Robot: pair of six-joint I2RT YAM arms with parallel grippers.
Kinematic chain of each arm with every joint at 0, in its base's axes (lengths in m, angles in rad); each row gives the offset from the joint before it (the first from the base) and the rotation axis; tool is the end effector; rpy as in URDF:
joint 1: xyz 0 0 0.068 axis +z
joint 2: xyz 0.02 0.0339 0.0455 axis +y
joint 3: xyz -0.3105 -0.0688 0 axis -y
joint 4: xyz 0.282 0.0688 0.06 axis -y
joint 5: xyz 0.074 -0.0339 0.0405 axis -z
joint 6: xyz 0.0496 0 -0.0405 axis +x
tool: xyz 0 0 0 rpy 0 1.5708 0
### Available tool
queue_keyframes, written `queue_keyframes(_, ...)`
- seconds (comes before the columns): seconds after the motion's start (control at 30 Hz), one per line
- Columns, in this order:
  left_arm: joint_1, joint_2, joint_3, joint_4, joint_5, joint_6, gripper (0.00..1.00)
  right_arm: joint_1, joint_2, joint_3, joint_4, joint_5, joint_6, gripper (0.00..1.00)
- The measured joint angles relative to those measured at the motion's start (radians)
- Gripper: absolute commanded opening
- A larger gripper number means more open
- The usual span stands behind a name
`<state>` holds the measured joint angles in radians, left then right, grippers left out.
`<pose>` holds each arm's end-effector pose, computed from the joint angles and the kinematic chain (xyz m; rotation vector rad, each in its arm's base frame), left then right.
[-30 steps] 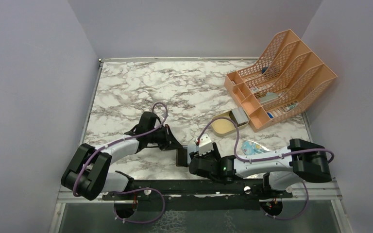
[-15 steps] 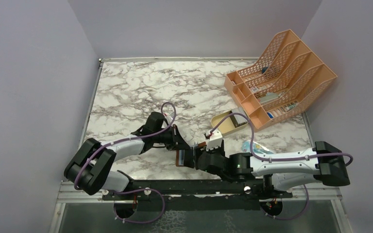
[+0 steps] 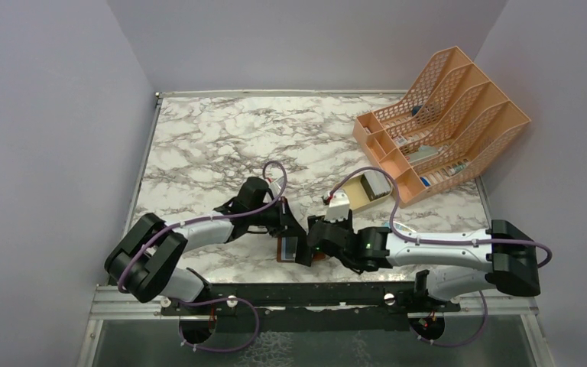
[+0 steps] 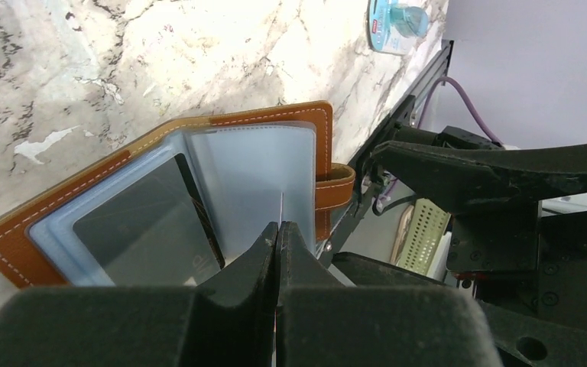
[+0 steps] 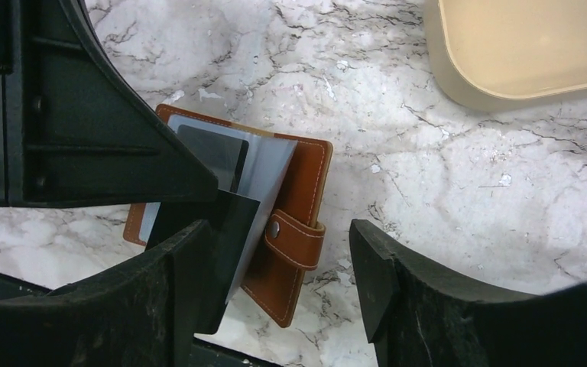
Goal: Put the credit cards into the card holder
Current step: Turn over the card slot in the card holder, then insert the credit card into the card holder.
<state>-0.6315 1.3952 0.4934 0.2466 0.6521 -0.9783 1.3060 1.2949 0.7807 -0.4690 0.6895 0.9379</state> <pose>0.2063 -0.1882 0.1661 -0.0214 2.5718 -1.4955 0.1018 0.2549 0.2324 -0.1729 2.2755 0.2649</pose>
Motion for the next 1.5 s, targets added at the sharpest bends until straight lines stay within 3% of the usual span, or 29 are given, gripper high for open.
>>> queue_keyframes(0.13, -0.018, 0.022, 0.006, 0.015, -0.011, 0.000, 0.00, -0.023, 0.027, 0.000, 0.004, -0.018, -0.018, 0.50)
queue_keyframes(0.43, -0.024, 0.027, 0.024, -0.035, -0.046, 0.016, 0.00, -0.045, 0.098, -0.015, 0.006, -0.046, -0.027, 0.40)
queue_keyframes(0.8, 0.027, -0.016, 0.056, -0.135, -0.082, 0.083, 0.00, -0.045, 0.108, -0.055, 0.006, -0.055, -0.026, 0.38)
queue_keyframes(1.5, 0.028, 0.109, 0.113, -0.086, -0.027, 0.125, 0.00, -0.045, 0.093, -0.093, 0.028, -0.066, -0.027, 0.37)
